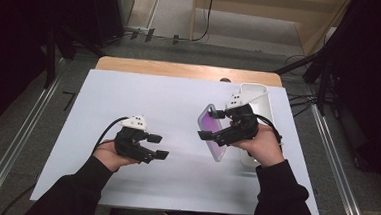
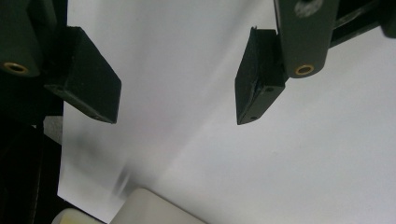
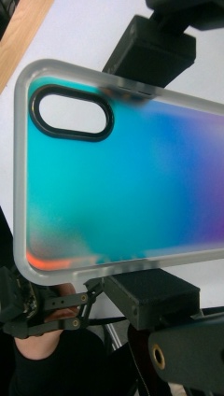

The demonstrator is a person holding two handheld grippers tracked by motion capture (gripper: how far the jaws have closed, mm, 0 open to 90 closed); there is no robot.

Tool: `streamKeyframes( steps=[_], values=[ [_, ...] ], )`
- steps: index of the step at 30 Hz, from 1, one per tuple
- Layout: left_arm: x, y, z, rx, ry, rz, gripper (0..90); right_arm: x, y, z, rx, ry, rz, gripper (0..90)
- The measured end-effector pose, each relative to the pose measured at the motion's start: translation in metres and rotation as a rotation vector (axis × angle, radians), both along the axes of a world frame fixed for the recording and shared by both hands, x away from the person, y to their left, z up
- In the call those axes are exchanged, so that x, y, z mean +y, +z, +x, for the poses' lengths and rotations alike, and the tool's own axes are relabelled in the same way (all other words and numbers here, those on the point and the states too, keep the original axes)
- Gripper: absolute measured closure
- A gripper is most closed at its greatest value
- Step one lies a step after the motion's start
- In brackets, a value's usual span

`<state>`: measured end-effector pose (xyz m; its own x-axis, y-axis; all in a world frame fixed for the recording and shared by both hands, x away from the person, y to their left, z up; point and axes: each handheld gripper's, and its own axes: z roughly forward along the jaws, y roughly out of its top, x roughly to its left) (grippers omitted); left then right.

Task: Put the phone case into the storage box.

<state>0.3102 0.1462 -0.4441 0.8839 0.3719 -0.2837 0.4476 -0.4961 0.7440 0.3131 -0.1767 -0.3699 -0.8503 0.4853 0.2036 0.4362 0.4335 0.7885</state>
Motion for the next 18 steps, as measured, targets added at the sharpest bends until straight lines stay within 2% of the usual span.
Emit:
streamKeyframes(
  steps=[5, 11, 12, 18],
  values=[
    [0.004, -0.004, -0.004, -0.007, 0.002, 0.028, 31.4, -0.004, 0.002, 0.000, -0.007, -0.008, 0.002, 14.7],
    [0.014, -0.010, -0.009, -0.014, 0.015, 0.040, 31.4, -0.010, 0.006, 0.000, -0.017, -0.024, 0.003, 14.7],
    [0.017, -0.011, -0.010, -0.020, 0.018, 0.053, 31.4, -0.012, 0.008, 0.000, -0.025, -0.035, 0.001, 14.7],
    [0.023, -0.013, -0.014, -0.030, 0.027, 0.052, 31.4, -0.020, 0.013, -0.001, -0.037, -0.057, 0.008, 14.7]
  ],
)
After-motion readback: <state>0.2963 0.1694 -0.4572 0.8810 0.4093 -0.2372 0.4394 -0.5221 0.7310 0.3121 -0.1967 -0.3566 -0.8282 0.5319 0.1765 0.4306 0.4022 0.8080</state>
